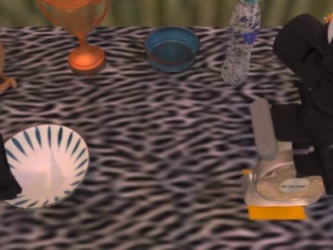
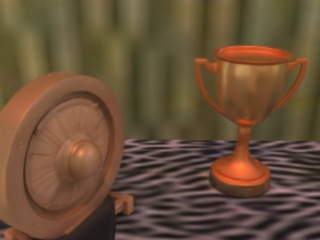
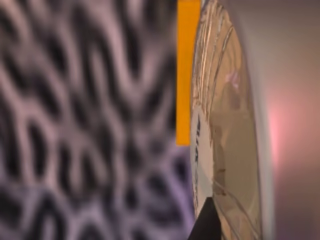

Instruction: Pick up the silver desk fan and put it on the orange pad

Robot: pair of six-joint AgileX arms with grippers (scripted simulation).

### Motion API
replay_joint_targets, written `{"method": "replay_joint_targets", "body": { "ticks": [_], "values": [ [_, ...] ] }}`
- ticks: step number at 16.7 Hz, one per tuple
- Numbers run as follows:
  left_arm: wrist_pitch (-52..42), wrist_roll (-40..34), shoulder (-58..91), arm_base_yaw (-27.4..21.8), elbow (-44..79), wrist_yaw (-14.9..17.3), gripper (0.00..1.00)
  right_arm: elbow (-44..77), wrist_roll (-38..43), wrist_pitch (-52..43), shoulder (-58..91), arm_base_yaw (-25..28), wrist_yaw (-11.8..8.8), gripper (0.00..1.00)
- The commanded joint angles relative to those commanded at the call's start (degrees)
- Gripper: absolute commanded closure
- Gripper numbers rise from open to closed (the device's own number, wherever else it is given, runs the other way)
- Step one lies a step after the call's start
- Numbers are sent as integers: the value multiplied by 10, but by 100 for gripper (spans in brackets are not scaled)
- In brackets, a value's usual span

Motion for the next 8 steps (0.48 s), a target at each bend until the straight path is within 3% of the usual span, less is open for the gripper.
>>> {"method": "replay_joint_targets", "body": {
  "ticks": [1,8],
  "values": [
    [0,0,0,0,0,0,0,0,0,0,0,0,0,100],
    [0,0,0,0,0,0,0,0,0,0,0,0,0,47]
  ]
}}
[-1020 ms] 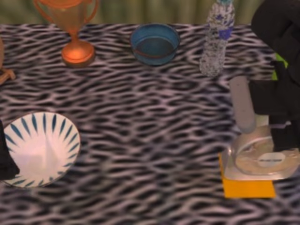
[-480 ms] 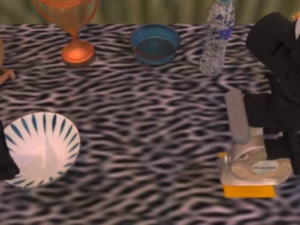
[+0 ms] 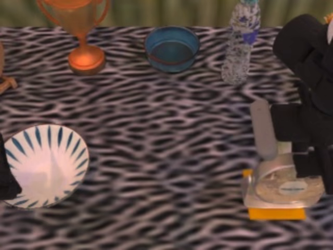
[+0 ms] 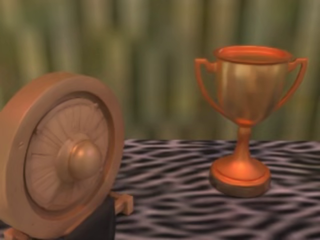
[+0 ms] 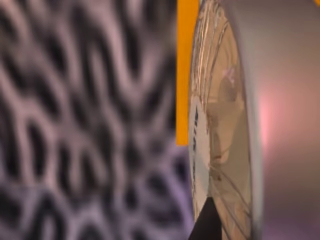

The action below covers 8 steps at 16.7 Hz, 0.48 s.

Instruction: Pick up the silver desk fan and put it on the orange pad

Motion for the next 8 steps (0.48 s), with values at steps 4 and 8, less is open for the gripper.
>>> {"method": "replay_joint_targets", "body": {
  "ticks": [4,8],
  "values": [
    [0,0,0,0,0,0,0,0,0,0,0,0,0,17],
    [0,0,0,0,0,0,0,0,0,0,0,0,0,0]
  ]
}}
